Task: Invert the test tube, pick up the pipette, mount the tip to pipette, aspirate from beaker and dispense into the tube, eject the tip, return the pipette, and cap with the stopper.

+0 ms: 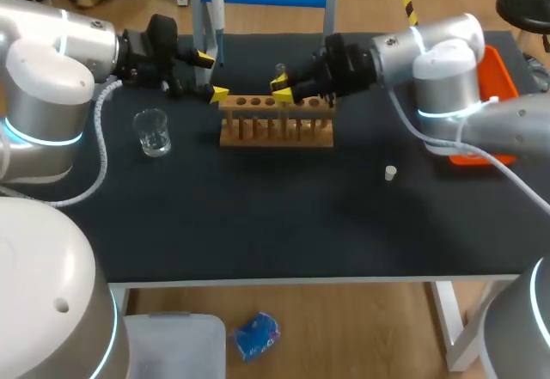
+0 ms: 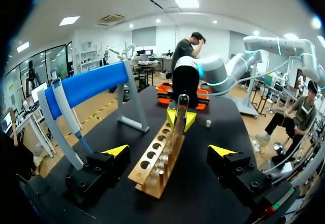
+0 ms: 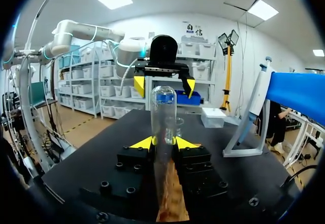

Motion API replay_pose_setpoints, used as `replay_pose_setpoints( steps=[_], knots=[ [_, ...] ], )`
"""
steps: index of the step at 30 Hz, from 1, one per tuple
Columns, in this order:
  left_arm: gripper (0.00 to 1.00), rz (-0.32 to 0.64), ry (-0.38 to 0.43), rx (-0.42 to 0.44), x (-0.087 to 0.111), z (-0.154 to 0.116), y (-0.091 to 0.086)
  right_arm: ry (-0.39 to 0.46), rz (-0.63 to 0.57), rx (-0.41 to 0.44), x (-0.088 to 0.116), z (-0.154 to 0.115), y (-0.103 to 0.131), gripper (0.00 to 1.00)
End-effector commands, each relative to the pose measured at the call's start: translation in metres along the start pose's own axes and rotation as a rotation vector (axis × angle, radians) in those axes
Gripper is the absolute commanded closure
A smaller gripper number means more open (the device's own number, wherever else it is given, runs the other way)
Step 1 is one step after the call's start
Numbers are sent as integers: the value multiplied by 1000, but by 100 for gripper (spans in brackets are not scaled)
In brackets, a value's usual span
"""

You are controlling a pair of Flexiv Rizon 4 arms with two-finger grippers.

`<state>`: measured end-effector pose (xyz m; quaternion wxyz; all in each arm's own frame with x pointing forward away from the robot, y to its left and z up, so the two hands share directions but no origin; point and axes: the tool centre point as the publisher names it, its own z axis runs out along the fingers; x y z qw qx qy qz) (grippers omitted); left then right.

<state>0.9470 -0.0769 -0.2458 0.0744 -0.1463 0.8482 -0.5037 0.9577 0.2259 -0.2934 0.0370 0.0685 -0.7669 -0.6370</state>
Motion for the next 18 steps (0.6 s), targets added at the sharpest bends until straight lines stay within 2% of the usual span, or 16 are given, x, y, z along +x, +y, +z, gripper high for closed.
replay_pose_setpoints(
  steps=[1, 18],
  knots=[
    [0, -1, 2, -4, 0, -1, -1, -13, 0, -17, 5, -3, 1, 100],
    [0, -1, 2, -4, 0, -1, -1, -58, -27, -65, 7, -8, 12, 100]
  ],
)
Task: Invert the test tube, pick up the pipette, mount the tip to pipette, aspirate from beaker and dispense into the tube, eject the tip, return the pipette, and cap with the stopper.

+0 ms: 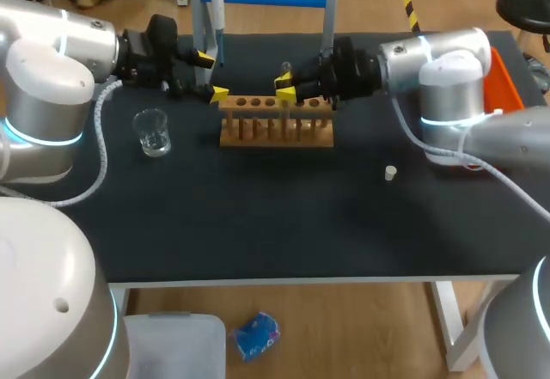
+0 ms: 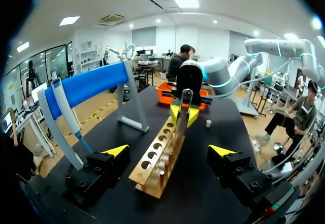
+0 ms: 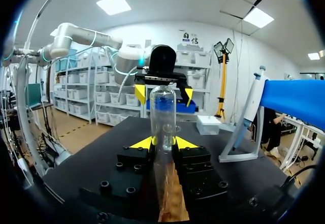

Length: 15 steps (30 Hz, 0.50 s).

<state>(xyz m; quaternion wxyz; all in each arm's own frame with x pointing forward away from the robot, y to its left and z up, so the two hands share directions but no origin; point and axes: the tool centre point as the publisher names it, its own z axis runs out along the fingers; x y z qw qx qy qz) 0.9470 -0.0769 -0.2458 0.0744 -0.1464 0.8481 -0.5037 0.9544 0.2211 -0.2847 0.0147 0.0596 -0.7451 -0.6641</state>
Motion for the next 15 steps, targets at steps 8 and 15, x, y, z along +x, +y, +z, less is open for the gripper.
replay_pose_setpoints(
  steps=[8, 15],
  knots=[
    [0, -1, 2, -4, 0, -1, -1, -20, -25, 0, 1, -6, 14, 100],
    [0, -1, 2, -4, 0, -1, -1, -20, -37, -1, 0, -8, 23, 100]
  ],
)
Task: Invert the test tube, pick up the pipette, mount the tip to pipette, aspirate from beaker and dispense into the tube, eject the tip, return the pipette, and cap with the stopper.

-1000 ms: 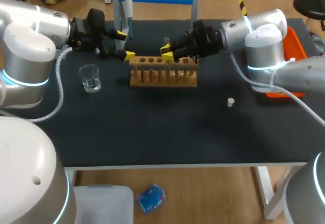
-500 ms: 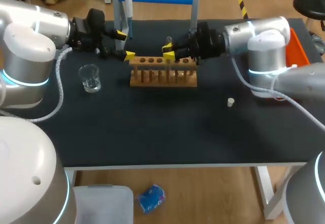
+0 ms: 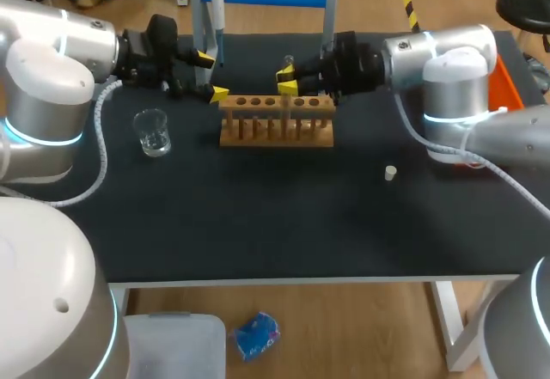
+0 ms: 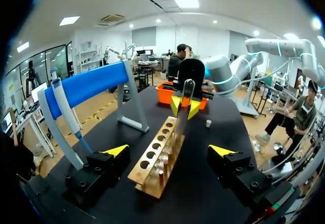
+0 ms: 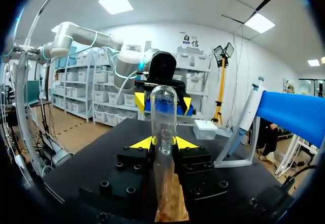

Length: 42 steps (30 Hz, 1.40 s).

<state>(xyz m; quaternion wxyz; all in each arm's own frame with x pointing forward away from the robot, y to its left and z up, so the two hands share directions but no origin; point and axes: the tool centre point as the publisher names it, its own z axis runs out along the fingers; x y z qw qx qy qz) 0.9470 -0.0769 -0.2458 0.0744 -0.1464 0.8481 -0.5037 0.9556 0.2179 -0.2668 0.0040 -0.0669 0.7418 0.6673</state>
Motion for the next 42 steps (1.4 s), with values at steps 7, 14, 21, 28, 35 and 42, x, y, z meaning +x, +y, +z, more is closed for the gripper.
replay_pose_setpoints(
  steps=[7, 14, 21, 28, 35, 42],
  knots=[
    [0, -1, 2, -4, 0, -1, -1, -2, -9, 5, 3, -3, 15, 100],
    [0, -1, 2, -4, 0, -1, -1, -6, -22, -2, 4, -4, 29, 100],
    [0, -1, 2, -4, 0, -1, -1, -19, -18, 3, 7, -10, 46, 100],
    [0, 255, -224, 79, 12, -22, -20, -41, 216, -70, 6, -23, 64, 100],
    [0, 229, -191, 73, 16, -23, -26, 35, 442, -75, 9, -29, 77, 100],
    [0, 229, -191, 73, 16, -23, -26, 35, 442, -75, 9, -29, 77, 100]
  ],
)
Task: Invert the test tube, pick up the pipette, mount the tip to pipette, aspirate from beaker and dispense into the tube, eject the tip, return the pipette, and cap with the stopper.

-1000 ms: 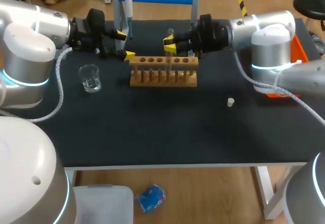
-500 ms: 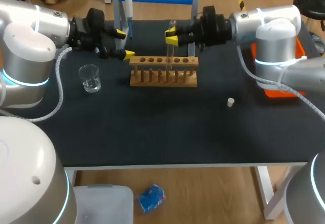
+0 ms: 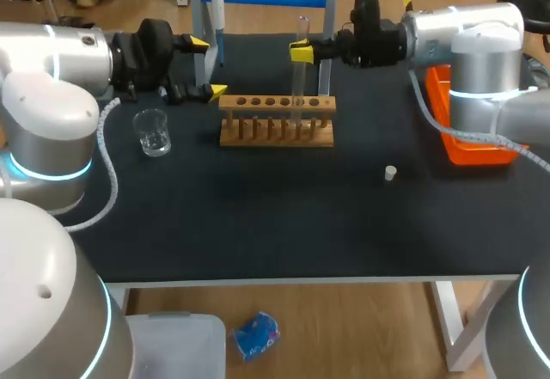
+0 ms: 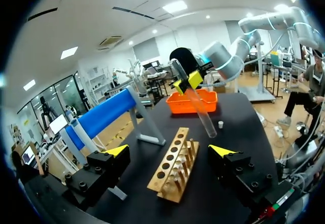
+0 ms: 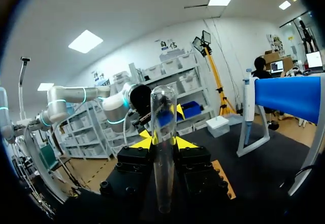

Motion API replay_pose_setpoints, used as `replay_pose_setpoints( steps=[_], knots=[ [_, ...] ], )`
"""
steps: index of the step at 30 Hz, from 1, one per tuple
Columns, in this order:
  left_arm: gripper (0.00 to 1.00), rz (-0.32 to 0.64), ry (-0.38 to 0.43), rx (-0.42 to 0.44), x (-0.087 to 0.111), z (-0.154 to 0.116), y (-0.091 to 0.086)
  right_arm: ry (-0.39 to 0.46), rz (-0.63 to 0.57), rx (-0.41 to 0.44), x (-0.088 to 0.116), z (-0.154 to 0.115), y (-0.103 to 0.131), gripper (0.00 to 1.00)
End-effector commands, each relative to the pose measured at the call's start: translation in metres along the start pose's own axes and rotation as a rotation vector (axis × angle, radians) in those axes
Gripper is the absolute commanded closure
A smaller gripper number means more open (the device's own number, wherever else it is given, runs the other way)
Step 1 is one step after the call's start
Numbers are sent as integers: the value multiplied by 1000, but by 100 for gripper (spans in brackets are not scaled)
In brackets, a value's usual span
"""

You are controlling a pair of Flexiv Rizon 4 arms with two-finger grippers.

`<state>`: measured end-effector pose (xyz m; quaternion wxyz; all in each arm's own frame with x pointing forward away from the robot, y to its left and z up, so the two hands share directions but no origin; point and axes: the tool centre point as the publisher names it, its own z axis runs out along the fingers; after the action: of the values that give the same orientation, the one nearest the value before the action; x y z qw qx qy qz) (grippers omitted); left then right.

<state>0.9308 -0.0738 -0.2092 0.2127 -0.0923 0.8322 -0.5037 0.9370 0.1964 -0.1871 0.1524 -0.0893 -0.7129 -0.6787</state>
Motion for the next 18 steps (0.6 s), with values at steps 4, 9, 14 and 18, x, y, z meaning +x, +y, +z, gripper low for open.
replay_pose_setpoints(
  steps=[4, 9, 14, 18],
  knots=[
    [0, 102, -84, 213, -1, -4, -19, 23, 72, -26, -2, -2, 0, 100],
    [0, 456, 52, 435, 22, -6, -32, 76, 378, -64, 14, -1, 0, 100],
    [0, 554, 71, 447, 30, -3, -34, 84, 573, -89, 24, -2, 2, 100],
    [0, 554, 71, 447, 30, -3, -34, 84, 573, -89, 24, -2, 2, 100]
  ],
)
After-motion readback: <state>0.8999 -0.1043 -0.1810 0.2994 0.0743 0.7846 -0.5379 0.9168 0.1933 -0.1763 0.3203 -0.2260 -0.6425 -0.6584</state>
